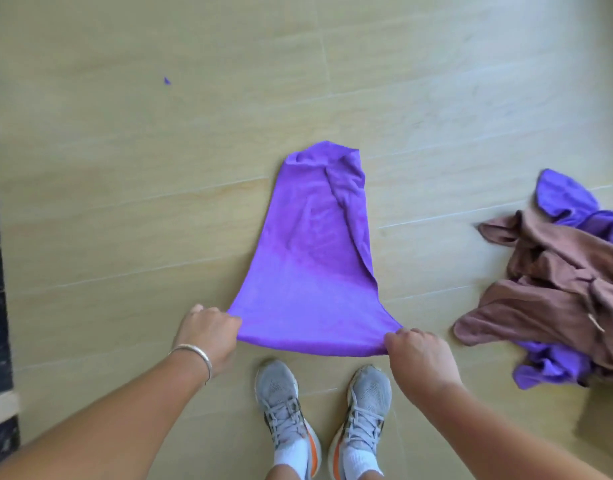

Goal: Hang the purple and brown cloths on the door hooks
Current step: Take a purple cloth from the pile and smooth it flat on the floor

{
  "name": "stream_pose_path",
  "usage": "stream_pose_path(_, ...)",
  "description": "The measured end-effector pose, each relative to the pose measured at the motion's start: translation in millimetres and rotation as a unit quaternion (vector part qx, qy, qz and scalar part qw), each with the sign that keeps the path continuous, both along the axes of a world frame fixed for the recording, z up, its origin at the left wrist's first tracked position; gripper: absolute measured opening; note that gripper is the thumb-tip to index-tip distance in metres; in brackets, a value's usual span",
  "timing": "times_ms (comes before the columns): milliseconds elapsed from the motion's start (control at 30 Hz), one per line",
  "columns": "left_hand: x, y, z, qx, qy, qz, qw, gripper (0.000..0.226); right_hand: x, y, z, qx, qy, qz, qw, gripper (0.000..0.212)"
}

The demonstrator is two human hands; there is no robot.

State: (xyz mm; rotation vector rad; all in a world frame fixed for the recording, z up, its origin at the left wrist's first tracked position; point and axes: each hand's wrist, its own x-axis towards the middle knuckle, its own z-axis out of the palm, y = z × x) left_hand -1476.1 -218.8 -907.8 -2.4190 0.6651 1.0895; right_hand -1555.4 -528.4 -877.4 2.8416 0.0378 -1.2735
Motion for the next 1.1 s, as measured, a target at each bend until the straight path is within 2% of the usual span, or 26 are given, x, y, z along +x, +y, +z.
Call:
stream_pose_path(133,37.4,-11.1,64.4,-0.056,-0.032,0.056,0.996,0.032,40.0,-21.7,60.2,0.008,-0.078,0.003,0.997,0.027)
stream_pose_path(367,162.8,-25.6,207.0,-0.113,-0.131,0.149,0.974,0.039,179.0,-48.4,203.3,0.010,-0.237,0.016,0.971,0.023)
stream_pose_path(467,223.3,-31.1,288.1,-0.134,-0.189,0.164,0.959,0.035,239.7,-53.3,280.1,0.016,-0.310,0.003,0.950,0.021)
stream_pose_path(567,268.6,-37.9,368.3,-0.164,-0.243,0.184,0.938,0.020,283.0,-55.3,349.6,0.023,-0.378,-0.003,0.926,0.021)
stream_pose_path(633,289.6,-42.2,414.7,-0.176,-0.285,0.193,0.922,0.012,301.1,-57.2,386.4,0.033,-0.417,-0.003,0.908,0.020)
stream_pose_path(733,302.4,-44.1,462.7,-0.201,-0.330,0.195,0.901,0.015,312.0,-59.8,425.8,0.043,-0.454,0.007,0.890,0.018)
stream_pose_path(900,274.7,-40.3,482.3,-0.206,-0.327,0.190,0.902,0.022,294.2,-63.8,438.0,0.045,-0.467,0.029,0.882,0.024)
stream_pose_path(1100,191.9,-32.1,411.7,-0.198,-0.294,0.184,0.917,0.045,222.4,-66.1,375.2,0.082,-0.407,0.039,0.909,0.026)
